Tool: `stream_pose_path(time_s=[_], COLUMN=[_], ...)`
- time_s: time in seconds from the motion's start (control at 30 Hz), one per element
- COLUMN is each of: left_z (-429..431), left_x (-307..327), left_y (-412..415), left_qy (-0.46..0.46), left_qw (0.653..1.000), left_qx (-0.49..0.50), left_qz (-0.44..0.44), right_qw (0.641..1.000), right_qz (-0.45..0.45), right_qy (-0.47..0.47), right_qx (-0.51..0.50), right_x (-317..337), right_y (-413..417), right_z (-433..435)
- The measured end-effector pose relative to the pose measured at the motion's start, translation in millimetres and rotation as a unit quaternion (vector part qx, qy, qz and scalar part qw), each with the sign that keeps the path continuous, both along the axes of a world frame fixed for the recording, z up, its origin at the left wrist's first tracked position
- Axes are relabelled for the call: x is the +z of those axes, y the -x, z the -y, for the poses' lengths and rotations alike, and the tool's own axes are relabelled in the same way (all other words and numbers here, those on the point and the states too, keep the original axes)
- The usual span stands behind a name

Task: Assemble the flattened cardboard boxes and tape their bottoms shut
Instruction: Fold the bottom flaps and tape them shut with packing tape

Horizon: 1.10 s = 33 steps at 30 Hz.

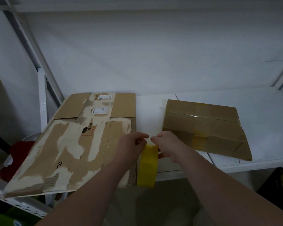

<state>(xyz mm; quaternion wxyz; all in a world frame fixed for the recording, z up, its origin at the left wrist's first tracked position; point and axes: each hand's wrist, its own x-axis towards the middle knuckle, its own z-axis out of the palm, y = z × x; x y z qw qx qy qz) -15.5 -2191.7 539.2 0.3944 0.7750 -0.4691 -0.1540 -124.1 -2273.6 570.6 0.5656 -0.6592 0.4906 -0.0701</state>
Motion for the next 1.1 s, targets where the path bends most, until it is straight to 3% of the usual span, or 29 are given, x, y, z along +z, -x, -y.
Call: stream_pose_path(time_s=[0.4,0.57,0.73,0.8,0.9,1.1], left_z=[5,8,6,5,4,2], left_x=[8,2,1,0,1,2], left_y=[0,0,-3,-4,-3,1], left_qy=[-0.075,-0.075,-0.076,-0.07,-0.068,-0.059], left_qw=[0.985,0.989,0.992,0.994,0.997,0.997], left_qx=[-0.034,-0.007,-0.025,-0.027,-0.023,-0.001], left_qz=[0.15,0.123,0.098,0.083,0.042,-0.056], right_qw=[0.999,0.995,0.989,0.987,0.988,0.978], right_qz=[-0.004,0.005,0.103,0.127,0.141,0.09], right_qy=[0.035,0.077,-0.051,-0.062,-0.024,0.186], right_qx=[-0.022,-0.058,-0.097,-0.081,-0.063,0.035], right_x=[-7,-14,-11,-11,-13,-19], right_y=[-5,-2,7,10,10,8], right_z=[-3,-7,-10,-10,-10,-10])
